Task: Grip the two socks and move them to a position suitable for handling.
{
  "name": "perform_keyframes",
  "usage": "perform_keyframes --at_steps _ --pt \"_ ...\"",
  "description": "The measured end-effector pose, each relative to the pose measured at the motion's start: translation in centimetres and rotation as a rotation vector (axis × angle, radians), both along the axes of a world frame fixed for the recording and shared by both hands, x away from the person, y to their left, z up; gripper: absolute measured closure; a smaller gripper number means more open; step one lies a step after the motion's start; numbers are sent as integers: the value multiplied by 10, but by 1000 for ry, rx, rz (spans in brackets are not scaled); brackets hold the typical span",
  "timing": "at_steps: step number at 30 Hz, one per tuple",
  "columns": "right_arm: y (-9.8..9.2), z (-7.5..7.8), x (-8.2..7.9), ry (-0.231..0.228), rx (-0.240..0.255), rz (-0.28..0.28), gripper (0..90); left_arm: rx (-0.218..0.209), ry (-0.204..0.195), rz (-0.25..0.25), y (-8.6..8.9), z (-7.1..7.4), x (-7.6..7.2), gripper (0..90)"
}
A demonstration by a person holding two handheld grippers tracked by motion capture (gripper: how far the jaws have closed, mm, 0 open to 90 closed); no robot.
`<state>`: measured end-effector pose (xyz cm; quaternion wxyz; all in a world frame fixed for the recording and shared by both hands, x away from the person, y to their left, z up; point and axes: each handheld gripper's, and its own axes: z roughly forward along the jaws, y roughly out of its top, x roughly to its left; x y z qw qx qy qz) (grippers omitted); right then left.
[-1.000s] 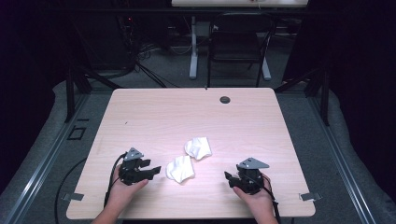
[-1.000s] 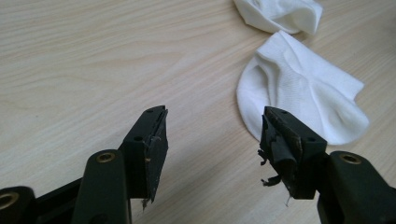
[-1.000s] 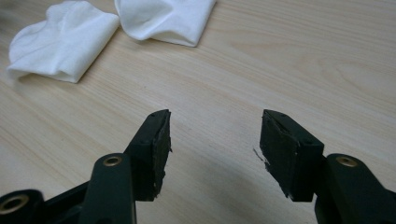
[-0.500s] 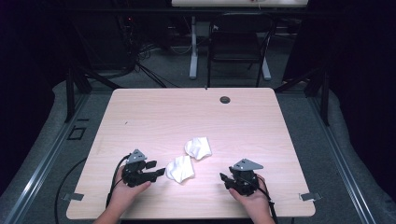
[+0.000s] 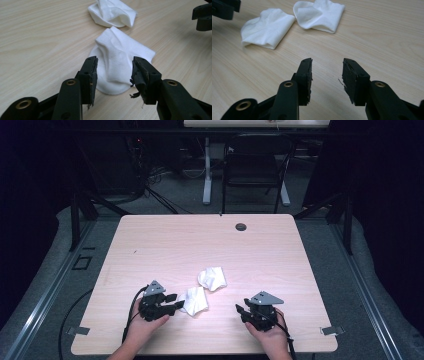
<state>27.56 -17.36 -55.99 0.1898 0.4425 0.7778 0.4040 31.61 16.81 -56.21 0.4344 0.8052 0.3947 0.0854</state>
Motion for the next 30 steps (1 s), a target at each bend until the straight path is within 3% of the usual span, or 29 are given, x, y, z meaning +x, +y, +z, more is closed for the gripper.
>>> perform_keyframes --at_steps 8,18,26,30 --pt "-2 -1 -2 24 5 7 597 55 -1 -25 -15 -7 3 560" --pt "-4 -2 -4 25 8 2 599 63 24 -25 -23 -15 10 559" --pt "-4 -2 -4 27 9 3 596 100 11 -58 -30 -18 6 564" --pt "-3 -2 -4 25 11 3 595 96 7 -72 -32 -19 2 585"
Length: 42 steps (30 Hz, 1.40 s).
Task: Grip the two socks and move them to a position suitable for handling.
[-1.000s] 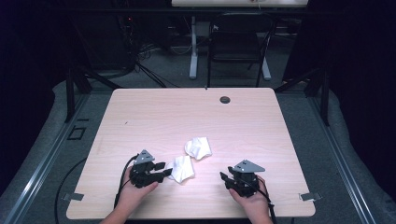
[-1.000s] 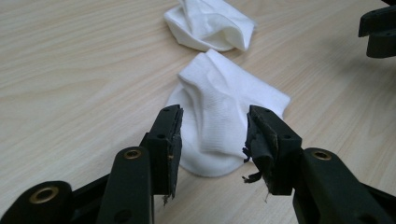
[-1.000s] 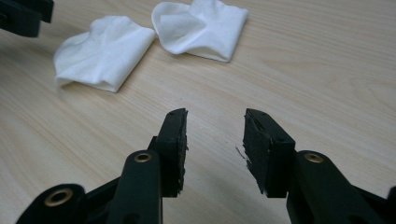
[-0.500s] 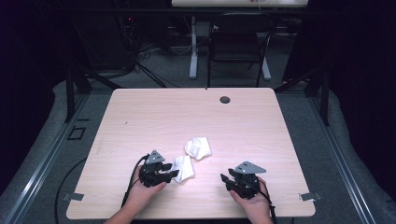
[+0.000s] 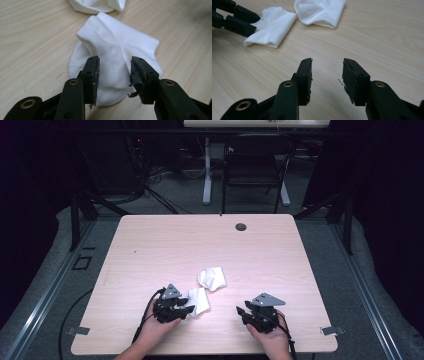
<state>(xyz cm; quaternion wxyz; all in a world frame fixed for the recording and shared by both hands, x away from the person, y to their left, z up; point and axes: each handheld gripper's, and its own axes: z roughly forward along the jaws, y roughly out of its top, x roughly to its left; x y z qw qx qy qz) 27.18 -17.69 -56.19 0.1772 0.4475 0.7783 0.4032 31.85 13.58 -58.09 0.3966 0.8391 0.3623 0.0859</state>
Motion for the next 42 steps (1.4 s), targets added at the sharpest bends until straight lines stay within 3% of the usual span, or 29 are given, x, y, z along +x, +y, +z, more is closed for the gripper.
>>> perform_keyframes --at_steps 15,22,42 --pt "3 0 -1 27 4 28 622 -2 7 -72 -13 0 -13 597" --pt "10 1 -3 32 -4 56 730 -6 10 -102 -21 0 -20 596" --pt "25 4 -8 27 -13 108 737 -10 8 -145 -31 1 -29 596"
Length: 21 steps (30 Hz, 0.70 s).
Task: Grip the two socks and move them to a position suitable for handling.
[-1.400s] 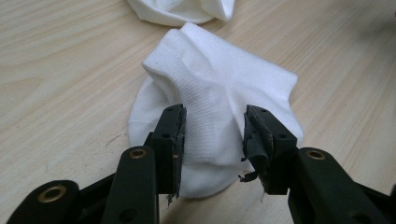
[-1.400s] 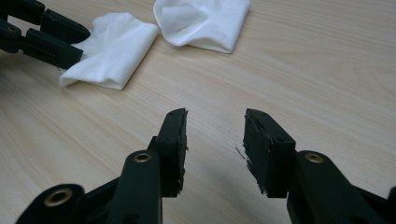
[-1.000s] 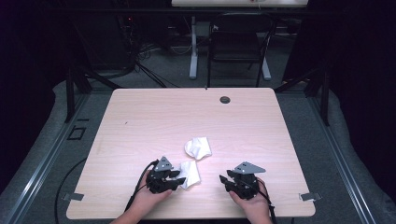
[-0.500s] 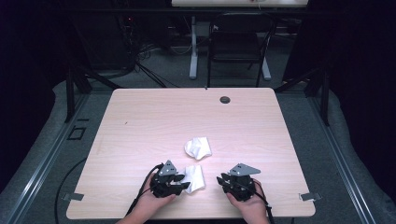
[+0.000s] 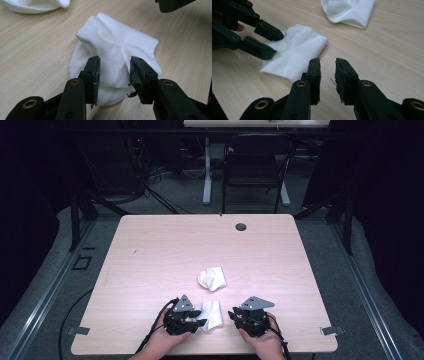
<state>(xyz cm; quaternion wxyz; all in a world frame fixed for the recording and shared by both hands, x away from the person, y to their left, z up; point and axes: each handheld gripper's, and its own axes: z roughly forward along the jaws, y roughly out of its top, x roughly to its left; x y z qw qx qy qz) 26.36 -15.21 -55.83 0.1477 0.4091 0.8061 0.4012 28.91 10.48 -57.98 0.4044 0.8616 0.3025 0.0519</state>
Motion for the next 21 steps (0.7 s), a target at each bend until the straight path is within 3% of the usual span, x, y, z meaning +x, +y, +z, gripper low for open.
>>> perform_keyframes --at_steps 4,9,13,21 --pt "2 2 -2 9 9 9 713 -24 -8 9 6 7 1 584" --pt "20 8 -6 21 -22 70 695 -45 -19 49 19 14 4 608" --pt "34 9 -6 30 -48 106 693 -30 0 78 28 14 9 667" --pt "68 5 0 54 -49 156 729 6 18 70 26 9 12 768"
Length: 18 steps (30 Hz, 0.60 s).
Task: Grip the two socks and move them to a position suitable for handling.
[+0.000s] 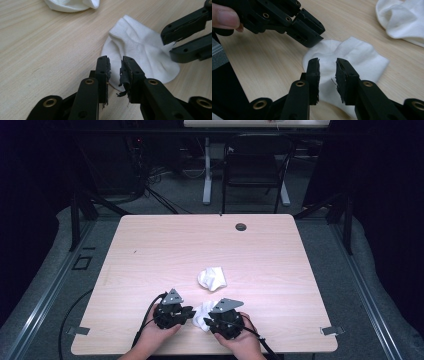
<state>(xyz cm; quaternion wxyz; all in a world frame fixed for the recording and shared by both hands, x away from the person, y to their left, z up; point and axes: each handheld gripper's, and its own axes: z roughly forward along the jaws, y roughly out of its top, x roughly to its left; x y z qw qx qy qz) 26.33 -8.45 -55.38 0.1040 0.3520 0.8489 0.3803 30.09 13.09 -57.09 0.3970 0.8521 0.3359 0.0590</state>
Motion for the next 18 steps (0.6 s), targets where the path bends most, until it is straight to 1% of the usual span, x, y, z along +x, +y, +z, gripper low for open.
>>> perform_keyframes --at_steps 1,3,5,7,10,11,16,17,18 --pt "3 -2 1 2 -3 2 732 4 0 -1 -1 -1 0 768" --pt "11 -6 4 16 13 -4 733 16 7 -5 -2 -2 0 791" --pt "13 -8 5 17 18 -4 733 17 5 -6 -2 -3 1 797" --pt "18 -10 7 21 13 5 734 21 15 -10 -3 -4 1 824" --pt "22 -12 7 27 6 10 734 28 12 -10 -4 -5 1 846" --pt "25 -14 8 33 -3 19 727 32 10 -12 -4 -6 1 854" --pt "28 -17 8 37 8 15 720 36 9 -10 -5 -8 1 877" --pt "29 -17 9 32 -10 17 721 34 7 -10 -5 -8 1 879" --pt "29 -17 9 32 -10 17 721 34 7 -10 -5 -8 1 881"
